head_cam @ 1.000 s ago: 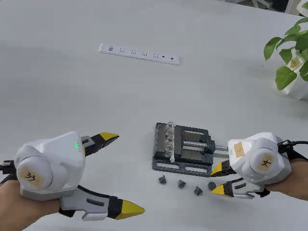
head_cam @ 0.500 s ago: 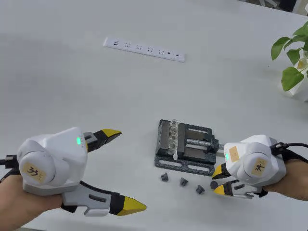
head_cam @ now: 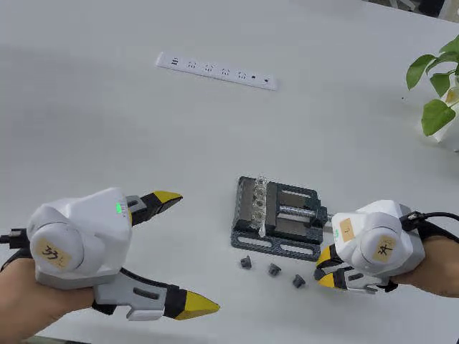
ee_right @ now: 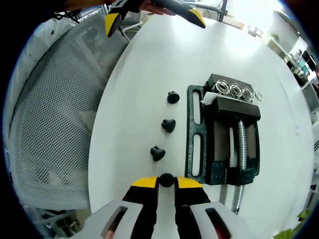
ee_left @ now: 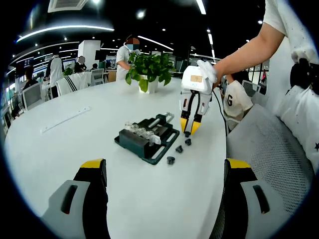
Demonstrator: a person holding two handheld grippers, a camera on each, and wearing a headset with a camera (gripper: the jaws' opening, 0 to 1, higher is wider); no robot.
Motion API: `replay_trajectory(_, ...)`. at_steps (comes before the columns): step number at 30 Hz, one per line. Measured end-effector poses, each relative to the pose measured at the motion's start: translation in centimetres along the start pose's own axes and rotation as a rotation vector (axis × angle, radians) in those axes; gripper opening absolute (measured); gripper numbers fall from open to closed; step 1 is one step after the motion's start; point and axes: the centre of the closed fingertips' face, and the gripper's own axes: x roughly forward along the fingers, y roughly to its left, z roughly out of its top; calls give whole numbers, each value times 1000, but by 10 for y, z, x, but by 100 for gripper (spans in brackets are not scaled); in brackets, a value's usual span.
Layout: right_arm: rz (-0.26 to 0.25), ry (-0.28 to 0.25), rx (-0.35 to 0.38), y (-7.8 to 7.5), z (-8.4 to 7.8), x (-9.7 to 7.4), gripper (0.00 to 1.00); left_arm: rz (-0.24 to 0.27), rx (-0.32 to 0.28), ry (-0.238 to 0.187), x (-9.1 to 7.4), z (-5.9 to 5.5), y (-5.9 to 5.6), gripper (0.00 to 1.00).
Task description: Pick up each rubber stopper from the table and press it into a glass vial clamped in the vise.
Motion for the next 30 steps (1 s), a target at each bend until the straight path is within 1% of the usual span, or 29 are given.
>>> replay_trajectory(8,2,6,-4,0,-1,0,8,0,-3,-4,-1,1,1,97)
replay_trajectory(23,2,0,20,0,0,-1,7,-3,1,-7,1,3,0,97)
replay_trajectory(30,0,-18,44,-2,6,-13,6,-8,3,-5,1,1,1,96)
